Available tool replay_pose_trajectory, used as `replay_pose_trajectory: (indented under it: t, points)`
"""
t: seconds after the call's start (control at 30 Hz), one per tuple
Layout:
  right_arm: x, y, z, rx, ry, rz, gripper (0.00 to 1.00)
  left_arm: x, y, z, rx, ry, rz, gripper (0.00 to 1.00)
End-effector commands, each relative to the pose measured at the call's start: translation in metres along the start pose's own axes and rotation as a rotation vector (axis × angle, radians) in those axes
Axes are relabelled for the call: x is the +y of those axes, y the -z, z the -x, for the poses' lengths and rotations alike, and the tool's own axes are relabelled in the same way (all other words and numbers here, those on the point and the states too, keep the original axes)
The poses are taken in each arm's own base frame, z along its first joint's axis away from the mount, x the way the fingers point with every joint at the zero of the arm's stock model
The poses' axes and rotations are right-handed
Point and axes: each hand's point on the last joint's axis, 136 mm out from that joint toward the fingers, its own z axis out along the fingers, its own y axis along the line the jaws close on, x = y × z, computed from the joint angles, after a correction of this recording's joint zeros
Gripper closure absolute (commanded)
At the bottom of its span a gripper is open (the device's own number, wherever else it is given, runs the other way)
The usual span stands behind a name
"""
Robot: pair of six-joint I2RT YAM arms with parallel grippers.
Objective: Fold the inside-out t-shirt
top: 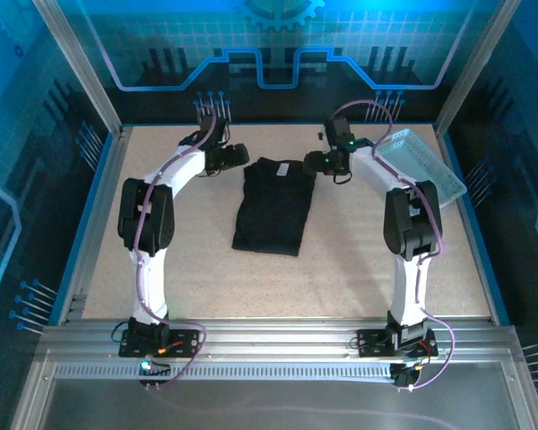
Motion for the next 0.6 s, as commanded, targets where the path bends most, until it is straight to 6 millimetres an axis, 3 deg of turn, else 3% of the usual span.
replay_pose_trajectory:
  t: [0.0, 0.27, 0.57]
  points:
    - [0.009, -0.012, -0.019, 0.055, -0.067, 0.087, 0.25, -0.016, -0.016, -0.035, 0.111, -0.001, -0.096, 0.15]
    - [0.015, -0.042, -0.051, 0.140, -0.159, 0.149, 0.26, -0.032, -0.050, -0.069, 0.215, -0.024, -0.110, 0.19]
    - [0.025, -0.077, -0.051, 0.186, -0.164, 0.195, 0.30, -0.051, -0.083, -0.070, 0.233, -0.031, -0.151, 0.30]
